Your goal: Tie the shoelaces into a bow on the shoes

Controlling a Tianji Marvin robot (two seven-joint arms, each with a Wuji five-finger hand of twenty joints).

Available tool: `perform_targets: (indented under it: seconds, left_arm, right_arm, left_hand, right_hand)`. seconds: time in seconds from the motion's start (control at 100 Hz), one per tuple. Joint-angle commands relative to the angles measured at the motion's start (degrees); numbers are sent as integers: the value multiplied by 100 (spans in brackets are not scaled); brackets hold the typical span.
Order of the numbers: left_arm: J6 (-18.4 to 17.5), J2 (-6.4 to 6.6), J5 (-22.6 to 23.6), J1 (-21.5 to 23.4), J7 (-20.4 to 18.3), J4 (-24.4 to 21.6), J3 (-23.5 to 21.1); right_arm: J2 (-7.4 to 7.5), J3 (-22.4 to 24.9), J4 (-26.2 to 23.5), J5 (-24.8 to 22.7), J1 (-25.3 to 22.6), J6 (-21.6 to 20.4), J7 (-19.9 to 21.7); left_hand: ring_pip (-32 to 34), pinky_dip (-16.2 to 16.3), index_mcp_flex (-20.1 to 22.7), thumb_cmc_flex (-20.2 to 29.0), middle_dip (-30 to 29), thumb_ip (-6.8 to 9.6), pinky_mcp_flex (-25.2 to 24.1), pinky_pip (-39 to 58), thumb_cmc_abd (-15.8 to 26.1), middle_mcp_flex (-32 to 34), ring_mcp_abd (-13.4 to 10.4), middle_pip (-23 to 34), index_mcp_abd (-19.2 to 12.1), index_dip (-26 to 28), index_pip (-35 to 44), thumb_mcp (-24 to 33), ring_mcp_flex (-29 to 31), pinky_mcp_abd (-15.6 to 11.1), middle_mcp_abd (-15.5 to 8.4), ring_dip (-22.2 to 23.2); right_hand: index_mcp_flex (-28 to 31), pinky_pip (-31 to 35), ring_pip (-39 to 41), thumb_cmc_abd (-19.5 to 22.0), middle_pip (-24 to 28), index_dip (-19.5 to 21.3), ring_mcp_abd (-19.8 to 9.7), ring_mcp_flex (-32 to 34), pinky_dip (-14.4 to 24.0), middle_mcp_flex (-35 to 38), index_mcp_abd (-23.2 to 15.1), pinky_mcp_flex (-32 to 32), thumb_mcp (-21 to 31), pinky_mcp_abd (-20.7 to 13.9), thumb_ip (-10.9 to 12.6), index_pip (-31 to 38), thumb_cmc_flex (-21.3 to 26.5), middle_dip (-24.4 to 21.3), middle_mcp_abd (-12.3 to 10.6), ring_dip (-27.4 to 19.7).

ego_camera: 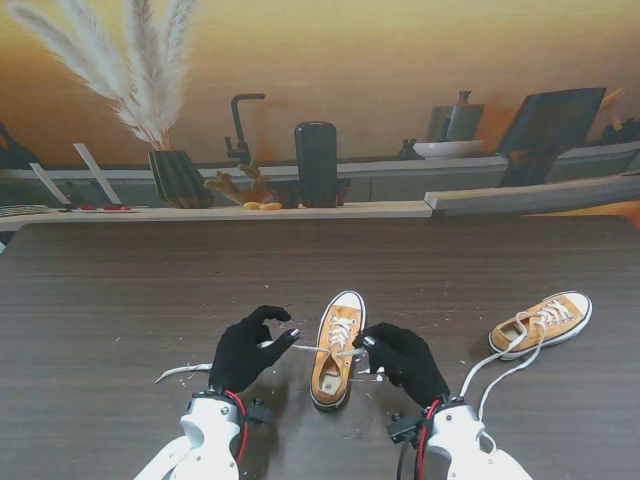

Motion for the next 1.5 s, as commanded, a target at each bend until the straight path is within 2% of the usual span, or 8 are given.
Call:
perform_targets:
  seconds: [0.0, 0.16, 0.28, 0.43, 0.65, 1.04, 1.16, 1.49]
  left_arm:
    - [-179, 88, 16, 77, -296, -167, -82]
    - [-761, 193, -353, 129, -948, -263, -193]
    - [-1032, 274, -263, 58, -1223, -207, -185]
    - [-1043, 346, -23, -140, -1405, -89, -37]
    - [-1009, 313, 60, -505, -1304, 196, 379]
    - [-803, 197, 121, -886, -956, 471, 905]
    - [-661, 170, 144, -930, -871, 481, 986]
    - [-262, 41, -40, -951, -579, 429, 1065]
  right_arm:
    - [-8, 13, -169, -84, -15, 9, 48]
    - [5, 23, -364, -244, 0, 79, 34]
    - [34, 34, -516, -370, 4, 176, 95]
    - [80, 0, -648, -488, 30, 271, 240]
    - [127, -143, -766, -720, 157, 357, 355]
    - [163, -403, -825, -998, 260, 349, 382]
    - [177, -418, -817, -1037, 248, 325, 417]
    - [242, -268, -854, -1258, 107, 235, 562]
  left_hand:
    - [456, 166, 153, -262, 182, -132, 251, 1494, 198, 120, -118, -20, -234, -154, -242, -245, 279, -970, -221, 198]
    - [398, 31, 113, -82, 203, -383, 236, 1494, 25, 40, -110, -109, -259, -568, -981, -694, 277, -981, -231, 163]
    - [256, -280, -42, 141, 216, -543, 223, 1494, -243, -93, -361, -238, -283, -881, -1369, -981, 282, -1204, -424, 133]
    - [182, -510, -120, 340, 194, -694, 223, 1494, -639, -213, -709, -380, -290, -1151, -1659, -1009, 287, -1487, -614, 143]
    - [266, -470, -5, 357, 91, -847, 243, 1494, -880, -169, -887, -337, -305, -1246, -1681, -537, 296, -1621, -667, 163]
    - [377, -317, 653, 443, -29, -620, 248, 1494, -393, -104, -809, -118, -988, -914, -997, -92, 291, -1506, -609, 123]
    - [403, -317, 1103, 1044, -76, -542, 243, 1494, -142, -95, -761, -68, -1333, -816, -98, -912, 288, -1418, -565, 83]
    - [458, -213, 1275, 959, -86, -751, 239, 1494, 649, 9, -582, -100, -998, 864, 1550, -1218, 286, -1171, -414, 66]
  right_hand:
    - [9, 1385, 128, -97, -80, 152, -676, 60, -58, -39, -111, 121, 90, 5, 88, -86, -264, -103, 890, 45]
    - [-33, 1238, -43, -97, -160, 170, -450, 52, -110, -150, -141, 106, 94, 84, 96, -98, -277, -203, 903, 56]
    - [-46, 1171, -110, -78, -172, 172, -350, 45, -129, -172, -139, 97, 67, 133, 94, -107, -298, -232, 909, 55]
    - [-16, 1139, -121, -66, -192, 171, -340, 47, -135, -167, -137, 95, 30, 165, 97, -109, -314, -257, 914, 63]
    - [-4, 1115, -146, -53, -200, 170, -314, 45, -132, -160, -151, 93, 8, 186, 107, -124, -322, -278, 895, 73]
    - [98, 1262, -71, -22, -176, 186, -572, 68, -113, -28, -191, 127, -24, -53, 128, -91, -350, -299, 824, -11]
    - [191, 1414, 55, -30, -98, 187, -791, 76, -86, 61, -187, 144, -1, -181, 127, -73, -349, -264, 805, 29]
    - [595, 1633, 196, -24, 88, 154, -1218, 89, -64, 101, -577, 174, -56, -447, 119, -143, -343, -72, 758, 129]
